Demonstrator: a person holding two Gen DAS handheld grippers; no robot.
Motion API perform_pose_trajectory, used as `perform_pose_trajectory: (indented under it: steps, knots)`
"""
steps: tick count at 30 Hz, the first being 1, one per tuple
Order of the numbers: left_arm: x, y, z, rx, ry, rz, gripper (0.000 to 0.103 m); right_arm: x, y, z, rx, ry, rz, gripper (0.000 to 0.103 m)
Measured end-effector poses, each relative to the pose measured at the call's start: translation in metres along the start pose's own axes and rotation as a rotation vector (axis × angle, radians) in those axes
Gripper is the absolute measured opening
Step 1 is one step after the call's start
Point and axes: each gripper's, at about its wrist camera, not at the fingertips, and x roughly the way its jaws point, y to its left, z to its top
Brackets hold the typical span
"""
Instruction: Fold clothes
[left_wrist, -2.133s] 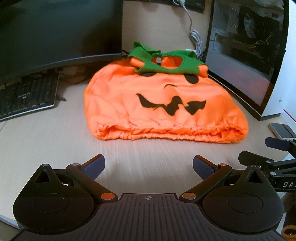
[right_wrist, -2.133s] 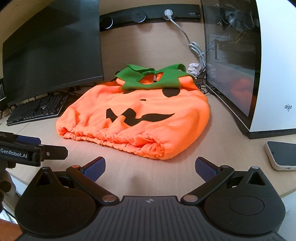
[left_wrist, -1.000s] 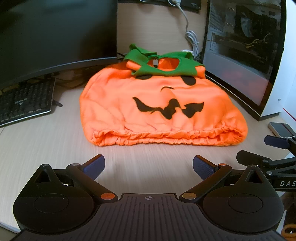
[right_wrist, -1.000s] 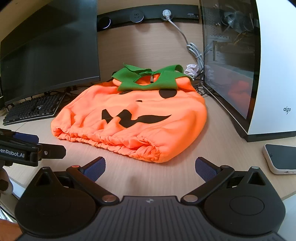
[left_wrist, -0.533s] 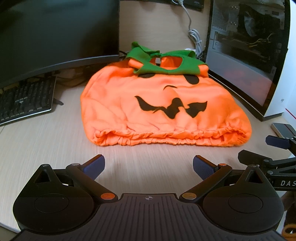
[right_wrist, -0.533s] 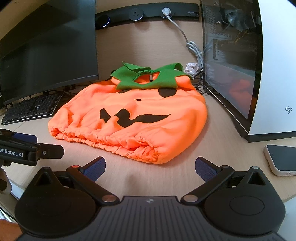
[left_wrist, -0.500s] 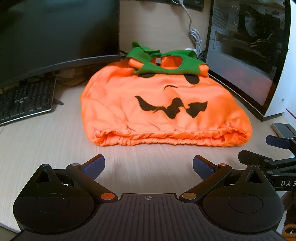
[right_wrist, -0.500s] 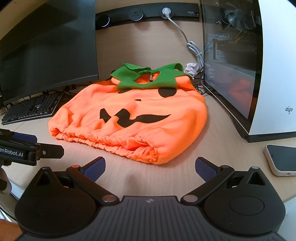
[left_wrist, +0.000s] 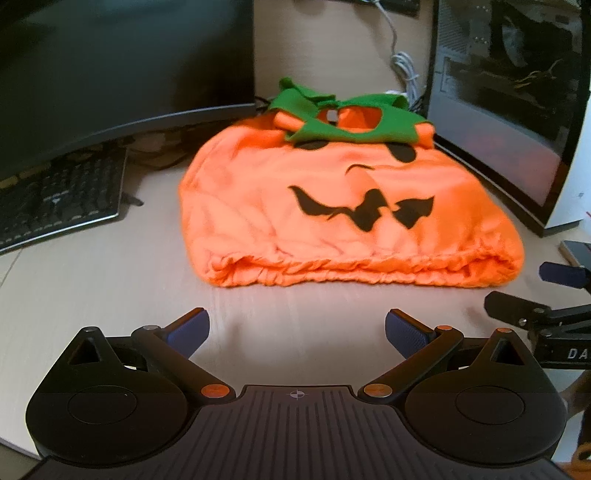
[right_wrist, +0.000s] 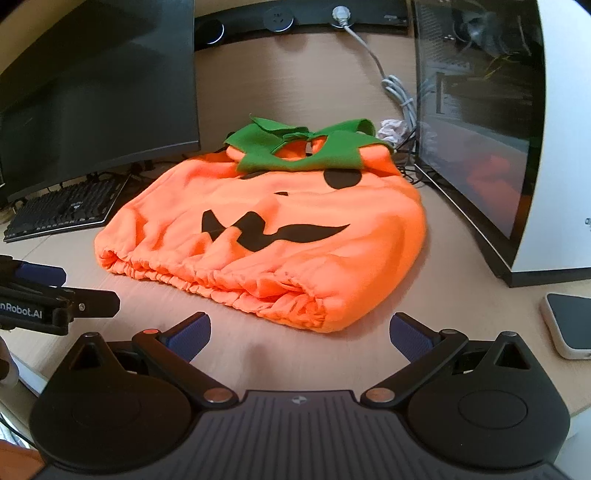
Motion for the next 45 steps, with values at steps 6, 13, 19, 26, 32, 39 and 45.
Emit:
perform_pose_trajectory:
  steps: [6, 13, 19, 26, 32, 39, 45]
  knots:
    - [0.005, 0.003, 0.001, 0.025, -0.007, 0.035, 0.103, 0.003, -0.002, 0.002, -0.009, 0.0, -0.013, 0.103]
    - [0.012, 0.006, 0.019, 0.107, -0.036, -0.037, 0.103, 0.012, -0.007, 0.014, -0.086, -0.022, -0.082, 0.103]
    - [0.05, 0.017, 0.073, 0.136, -0.086, -0.278, 0.103, 0.044, -0.023, 0.054, -0.086, -0.036, 0.009, 0.103]
    - [0.084, 0.044, 0.068, -0.043, 0.081, -0.342, 0.103, 0.11, -0.056, 0.068, 0.172, 0.197, 0.279, 0.103]
    - [0.072, 0.054, 0.039, -0.09, 0.217, -0.379, 0.103, 0.071, -0.066, 0.047, 0.079, 0.292, 0.398, 0.103]
    - [0.017, 0.048, 0.02, -0.079, 0.32, -0.568, 0.103, 0.009, -0.046, 0.022, -0.24, 0.478, 0.39, 0.103]
    - [-0.001, 0.045, 0.038, -0.073, 0.25, -0.656, 0.103, 0.006, -0.044, 0.111, -0.259, 0.225, 0.298, 0.103]
